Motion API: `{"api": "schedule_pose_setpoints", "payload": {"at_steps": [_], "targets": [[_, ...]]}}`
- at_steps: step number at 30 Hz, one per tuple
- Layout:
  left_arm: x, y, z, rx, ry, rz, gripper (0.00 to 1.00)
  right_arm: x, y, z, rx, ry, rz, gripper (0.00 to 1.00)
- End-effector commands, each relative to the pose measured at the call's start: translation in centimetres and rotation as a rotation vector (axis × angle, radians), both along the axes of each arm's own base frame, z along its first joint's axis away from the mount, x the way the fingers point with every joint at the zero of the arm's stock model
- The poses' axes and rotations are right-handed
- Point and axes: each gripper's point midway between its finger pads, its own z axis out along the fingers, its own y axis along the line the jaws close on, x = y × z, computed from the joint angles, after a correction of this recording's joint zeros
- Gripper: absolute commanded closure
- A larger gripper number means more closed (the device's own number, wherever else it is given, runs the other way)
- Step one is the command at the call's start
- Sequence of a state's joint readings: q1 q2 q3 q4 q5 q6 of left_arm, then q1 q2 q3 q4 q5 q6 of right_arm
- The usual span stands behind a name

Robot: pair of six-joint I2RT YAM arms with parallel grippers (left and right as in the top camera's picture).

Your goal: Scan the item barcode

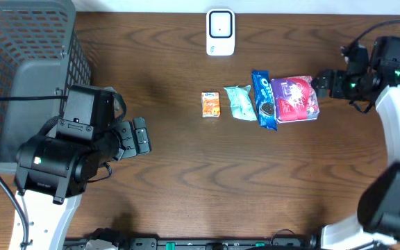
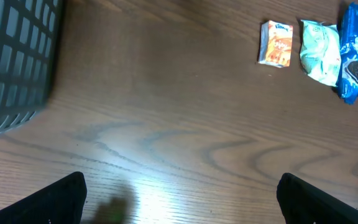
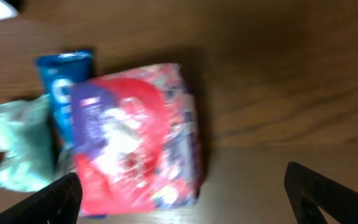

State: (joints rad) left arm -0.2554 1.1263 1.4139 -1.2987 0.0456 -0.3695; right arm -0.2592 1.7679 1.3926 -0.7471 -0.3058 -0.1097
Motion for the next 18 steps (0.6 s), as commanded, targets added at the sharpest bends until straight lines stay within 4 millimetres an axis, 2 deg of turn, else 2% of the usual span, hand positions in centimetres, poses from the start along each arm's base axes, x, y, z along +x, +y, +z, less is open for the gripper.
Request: {"api": "schedule_pose_setpoints", "payload": {"at_steps": [1, 7, 9, 13, 17, 18], "targets": [[0.1, 0.3, 0.0, 0.009, 0.000, 0.015, 0.02, 0.9, 0.4, -1.9, 0.097, -0.005, 0.075, 0.01], [0.1, 0.3, 0.0, 0.009, 0.000, 0.015, 0.02, 1.4, 1.0, -6.8, 0.170, 0.056, 0.116, 0.04], [0.1, 0.3, 0.0, 0.009, 0.000, 0.015, 0.02, 1.5, 1.3, -8.1, 0.199, 0.071, 0.126, 0.11], [0.1, 0.3, 0.0, 0.009, 0.000, 0.015, 0.02, 1.7, 1.9, -9.8, 0.247, 0.086, 0.136, 0.47], [0.1, 0.3, 0.0, 0.009, 0.000, 0.015, 0.02, 1.7, 2.1, -9.5, 0.261, 0.084, 0.130, 0.95], [0.1, 0.3, 0.0, 0.009, 0.000, 0.015, 0.02, 1.7, 2.1, -9.3, 0.263, 0.083, 0.122, 0.99]]}}
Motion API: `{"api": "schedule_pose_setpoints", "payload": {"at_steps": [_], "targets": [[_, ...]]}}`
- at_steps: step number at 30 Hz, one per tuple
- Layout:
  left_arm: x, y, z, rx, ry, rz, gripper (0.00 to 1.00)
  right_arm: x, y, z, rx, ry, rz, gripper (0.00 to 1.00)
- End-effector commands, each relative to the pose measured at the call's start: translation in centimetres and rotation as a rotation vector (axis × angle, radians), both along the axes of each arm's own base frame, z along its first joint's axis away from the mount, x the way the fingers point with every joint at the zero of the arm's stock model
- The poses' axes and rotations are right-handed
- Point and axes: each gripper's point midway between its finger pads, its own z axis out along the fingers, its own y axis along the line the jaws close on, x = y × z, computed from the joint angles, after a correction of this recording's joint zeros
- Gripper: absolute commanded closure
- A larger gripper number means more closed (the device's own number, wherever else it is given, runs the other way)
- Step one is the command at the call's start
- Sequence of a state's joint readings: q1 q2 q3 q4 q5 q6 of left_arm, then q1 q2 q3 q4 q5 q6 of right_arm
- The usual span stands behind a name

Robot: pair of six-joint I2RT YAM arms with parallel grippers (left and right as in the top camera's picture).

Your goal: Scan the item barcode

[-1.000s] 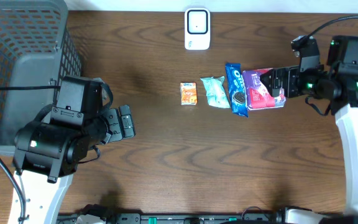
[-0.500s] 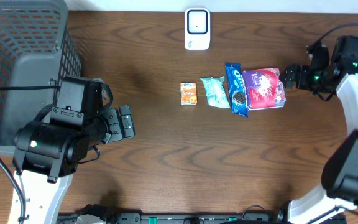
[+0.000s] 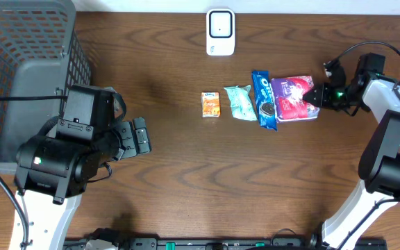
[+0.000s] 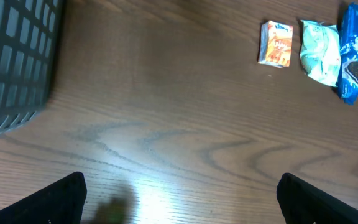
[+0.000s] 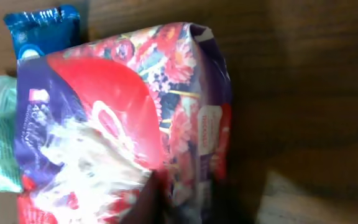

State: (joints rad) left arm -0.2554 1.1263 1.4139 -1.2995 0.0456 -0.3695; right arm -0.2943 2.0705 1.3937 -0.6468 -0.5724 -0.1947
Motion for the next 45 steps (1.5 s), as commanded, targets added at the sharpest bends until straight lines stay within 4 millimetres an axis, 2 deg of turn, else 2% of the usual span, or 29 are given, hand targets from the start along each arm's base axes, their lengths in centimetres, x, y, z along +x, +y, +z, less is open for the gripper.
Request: {"api": "schedule_pose_setpoints", "payload": {"at_steps": [1, 4, 7, 8, 10, 14, 18, 21, 23, 26, 29, 32, 33, 35, 39, 42, 43, 44, 45], "targets": [[0.1, 0.3, 0.0, 0.009, -0.001, 0.015, 0.02, 0.4, -0.3, 0.7, 0.006, -0.011, -0.016, 0.99], [0.1, 0.3, 0.0, 0.009, -0.001, 0.015, 0.02, 0.5, -0.3, 2.6, 0.015, -0.026, -0.044, 0.99], [0.1, 0.3, 0.0, 0.009, -0.001, 0.015, 0.02, 0.8, 0.1, 6.6, 0.036, -0.088, -0.066, 0.99], [0.1, 0.3, 0.0, 0.009, -0.001, 0.015, 0.02, 0.7, 0.1, 8.8, 0.016, -0.129, -0.071, 0.99], [0.1, 0.3, 0.0, 0.009, 0.000, 0.015, 0.02, 0.5, -1.1, 11.5, -0.073, -0.167, -0.135, 0.99], [0.1, 0.3, 0.0, 0.009, -0.001, 0.015, 0.02, -1.4, -5.9, 16.7, -0.432, -0.206, -0.398, 0.99], [0.1, 0.3, 0.0, 0.009, -0.001, 0.015, 0.02, -4.9, -10.0, 20.7, -0.833, -0.190, -0.666, 0.98], [0.1, 0.3, 0.0, 0.009, 0.000, 0.015, 0.02, -6.9, -11.1, 22.5, -1.112, -0.180, -0.801, 0.99], [0.1, 0.3, 0.0, 0.009, -0.001, 0.015, 0.02, -6.9, -11.2, 22.1, -1.219, -0.173, -0.813, 0.99], [0.1, 0.3, 0.0, 0.009, -0.001, 0.015, 0.02, -6.5, -11.4, 20.1, -1.332, -0.128, -0.795, 0.99], [0.1, 0.3, 0.0, 0.009, -0.001, 0.015, 0.02, -5.8, -11.5, 16.9, -1.443, -0.043, -0.723, 0.99], [0.1, 0.3, 0.0, 0.009, -0.001, 0.015, 0.02, -4.8, -10.5, 13.4, -1.487, 0.013, -0.633, 0.99], [0.1, 0.3, 0.0, 0.009, -0.001, 0.015, 0.02, -4.4, -9.7, 11.7, -1.503, 0.035, -0.581, 0.99], [0.1, 0.3, 0.0, 0.009, -0.001, 0.015, 0.02, -3.9, -8.7, 9.5, -1.523, 0.061, -0.514, 0.99], [0.1, 0.3, 0.0, 0.009, -0.001, 0.015, 0.02, -3.3, -6.5, 6.4, -1.518, 0.077, -0.419, 0.95], [0.1, 0.3, 0.0, 0.009, -0.001, 0.015, 0.02, -2.6, -3.4, 4.8, -1.399, 0.060, -0.349, 0.92], [0.1, 0.3, 0.0, 0.009, -0.001, 0.015, 0.02, -2.4, -2.4, 4.7, -1.357, 0.048, -0.335, 0.90], [0.1, 0.3, 0.0, 0.009, -0.001, 0.015, 0.02, -1.8, -0.8, 4.9, -1.279, 0.022, -0.323, 0.73], [0.1, 0.3, 0.0, 0.009, 0.000, 0.015, 0.02, -1.5, 0.0, 5.2, -1.230, 0.005, -0.334, 0.70]]}}
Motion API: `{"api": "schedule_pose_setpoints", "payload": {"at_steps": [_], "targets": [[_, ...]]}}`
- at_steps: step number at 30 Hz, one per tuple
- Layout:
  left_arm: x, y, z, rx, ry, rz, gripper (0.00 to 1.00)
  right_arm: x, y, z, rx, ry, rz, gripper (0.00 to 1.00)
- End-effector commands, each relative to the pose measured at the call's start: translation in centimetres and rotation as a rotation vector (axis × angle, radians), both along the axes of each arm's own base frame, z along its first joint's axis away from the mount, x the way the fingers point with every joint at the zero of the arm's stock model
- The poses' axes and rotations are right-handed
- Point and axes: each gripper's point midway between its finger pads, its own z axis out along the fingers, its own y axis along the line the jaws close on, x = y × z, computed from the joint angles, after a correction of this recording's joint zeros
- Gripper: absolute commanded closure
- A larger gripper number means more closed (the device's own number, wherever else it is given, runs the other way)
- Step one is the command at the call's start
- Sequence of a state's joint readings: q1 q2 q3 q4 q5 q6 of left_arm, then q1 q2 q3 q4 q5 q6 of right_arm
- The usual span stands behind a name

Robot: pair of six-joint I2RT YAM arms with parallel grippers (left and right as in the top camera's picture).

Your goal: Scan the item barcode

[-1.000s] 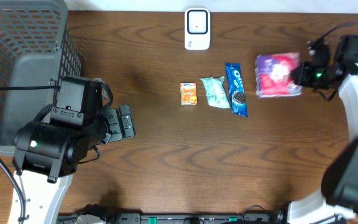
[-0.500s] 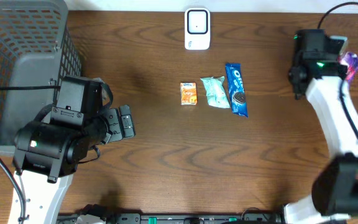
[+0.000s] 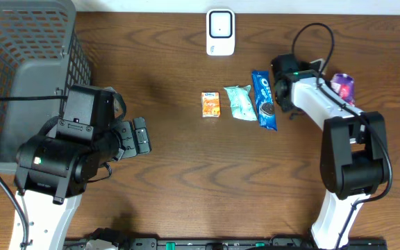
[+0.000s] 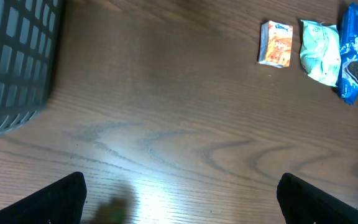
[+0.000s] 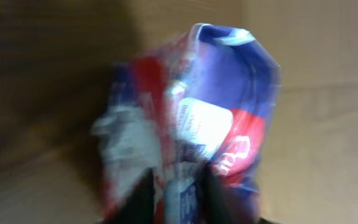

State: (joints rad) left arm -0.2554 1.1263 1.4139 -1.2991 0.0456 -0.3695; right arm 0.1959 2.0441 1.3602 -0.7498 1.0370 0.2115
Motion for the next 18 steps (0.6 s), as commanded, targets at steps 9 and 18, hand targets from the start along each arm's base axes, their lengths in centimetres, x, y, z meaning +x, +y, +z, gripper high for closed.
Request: {"api": "schedule_pose_setpoints", "payload": {"at_steps": [9, 18], "targets": [[0.1, 0.3, 0.0, 0.009, 0.000, 0.015, 0.02, 2.4, 5.4, 8.1, 0.568, -0.315, 0.094, 0.21], [0.1, 0.3, 0.0, 0.009, 0.000, 0.015, 0.02, -0.6, -2.5, 10.5, 0.618, -0.389, -0.079, 0.01]]}}
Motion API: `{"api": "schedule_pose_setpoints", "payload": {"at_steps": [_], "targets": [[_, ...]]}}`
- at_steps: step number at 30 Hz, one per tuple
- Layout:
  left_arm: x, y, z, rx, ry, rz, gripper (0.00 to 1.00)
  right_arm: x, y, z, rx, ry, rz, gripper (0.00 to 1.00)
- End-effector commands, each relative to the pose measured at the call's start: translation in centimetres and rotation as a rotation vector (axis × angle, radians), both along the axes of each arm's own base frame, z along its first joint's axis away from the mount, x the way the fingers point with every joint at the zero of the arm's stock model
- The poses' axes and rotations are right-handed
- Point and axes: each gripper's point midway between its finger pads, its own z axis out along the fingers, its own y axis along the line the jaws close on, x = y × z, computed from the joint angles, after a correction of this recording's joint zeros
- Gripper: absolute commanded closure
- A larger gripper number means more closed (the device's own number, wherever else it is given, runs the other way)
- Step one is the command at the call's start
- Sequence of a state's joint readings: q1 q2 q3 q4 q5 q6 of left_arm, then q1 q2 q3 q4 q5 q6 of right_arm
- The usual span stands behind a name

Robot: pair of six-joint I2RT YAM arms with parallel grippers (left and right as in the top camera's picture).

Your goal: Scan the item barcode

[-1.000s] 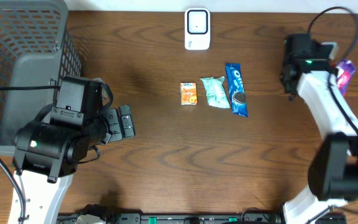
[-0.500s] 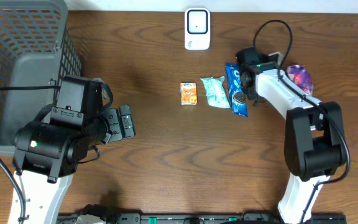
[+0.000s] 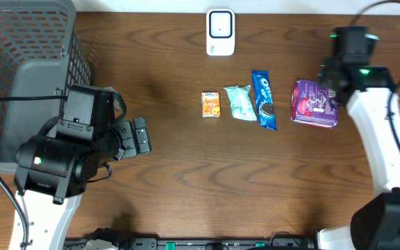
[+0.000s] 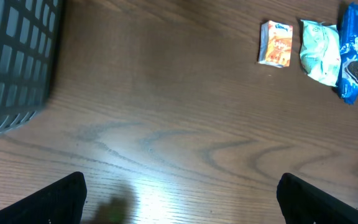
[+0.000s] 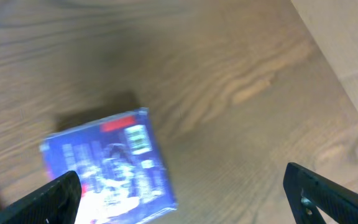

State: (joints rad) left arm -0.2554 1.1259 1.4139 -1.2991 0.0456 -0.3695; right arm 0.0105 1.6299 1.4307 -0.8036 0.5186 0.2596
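Observation:
The purple snack packet [image 3: 314,103] lies flat on the table, right of the blue cookie pack. In the right wrist view the packet [image 5: 107,168] shows its blue-purple printed face with a white barcode-like patch [image 5: 138,138]. My right gripper [image 5: 194,199] is open above the packet's right side and holds nothing; from overhead the right gripper [image 3: 328,78] is at the packet's far edge. The white scanner [image 3: 220,31] stands at the back middle. Far off at the left, my left gripper [image 4: 182,199] is open over bare wood.
In a row left of the packet lie a blue cookie pack [image 3: 264,98], a mint-green pouch [image 3: 239,102] and a small orange pack [image 3: 210,104]. A dark wire basket [image 3: 26,62] fills the far left. The table's right edge [image 5: 328,68] runs close to the packet.
My right gripper was shut on the packet, holding it up off the table. Now the packet lies on the table and the gripper is open above it. The left arm is unchanged.
The packet first lay red face up against the cookie pack, with my right gripper open to its right. Then the gripper was at the packet's right end. Later it held the packet in the air. Now the packet lies a little further right, other face up, released.

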Motion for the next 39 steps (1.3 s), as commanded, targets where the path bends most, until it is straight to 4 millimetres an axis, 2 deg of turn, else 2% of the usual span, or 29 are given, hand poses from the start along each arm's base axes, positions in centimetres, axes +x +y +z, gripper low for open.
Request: {"api": "schedule_pose_setpoints", "payload": {"at_steps": [1, 4, 7, 9, 14, 17, 20, 23, 25, 26, 28, 29, 34, 37, 39], "targets": [[0.1, 0.3, 0.0, 0.009, 0.000, 0.015, 0.02, -0.4, -2.2, -2.3, 0.125, 0.025, -0.041, 0.01], [0.1, 0.3, 0.0, 0.009, 0.000, 0.015, 0.02, -0.4, -3.6, -4.8, 0.244, 0.052, -0.050, 0.01], [0.1, 0.3, 0.0, 0.009, 0.000, 0.015, 0.02, 0.4, -3.3, -8.3, 0.430, 0.097, 0.066, 0.02], [0.1, 0.3, 0.0, 0.009, 0.000, 0.015, 0.02, 0.6, -3.1, -10.1, 0.521, 0.115, 0.111, 0.08], [0.1, 0.3, 0.0, 0.009, 0.000, 0.015, 0.02, 0.6, -1.2, -13.9, 0.766, 0.148, 0.261, 0.21], [0.1, 0.3, 0.0, 0.009, 0.000, 0.015, 0.02, 0.2, 0.5, -15.1, 0.922, 0.145, 0.339, 0.20], [0.1, 0.3, 0.0, 0.009, 0.000, 0.015, 0.02, -0.5, 1.0, -16.2, 0.998, 0.171, 0.337, 0.21], [0.1, 0.3, 0.0, 0.009, 0.000, 0.015, 0.02, -1.2, 1.1, -17.3, 1.008, 0.212, 0.334, 0.30], [0.1, 0.3, 0.0, 0.009, 0.000, 0.015, 0.02, -1.4, 0.9, -17.8, 0.989, 0.231, 0.323, 0.50], [0.1, 0.3, 0.0, 0.009, 0.000, 0.015, 0.02, -1.4, 0.8, -17.8, 0.984, 0.234, 0.321, 0.61], [0.1, 0.3, 0.0, 0.009, 0.000, 0.015, 0.02, -1.3, 0.8, -17.6, 0.982, 0.227, 0.320, 0.92], [0.1, 0.3, 0.0, 0.009, 0.000, 0.015, 0.02, -1.3, 0.7, -17.3, 0.981, 0.221, 0.313, 0.99], [0.1, 0.3, 0.0, 0.009, 0.000, 0.015, 0.02, -0.8, -0.3, -14.3, 0.920, 0.176, 0.251, 0.99], [0.1, 0.3, 0.0, 0.009, 0.000, 0.015, 0.02, -0.9, -2.2, -11.3, 0.755, 0.150, 0.180, 0.99], [0.1, 0.3, 0.0, 0.009, 0.000, 0.015, 0.02, -1.4, -4.0, -9.3, 0.577, 0.150, 0.096, 0.99]]}}
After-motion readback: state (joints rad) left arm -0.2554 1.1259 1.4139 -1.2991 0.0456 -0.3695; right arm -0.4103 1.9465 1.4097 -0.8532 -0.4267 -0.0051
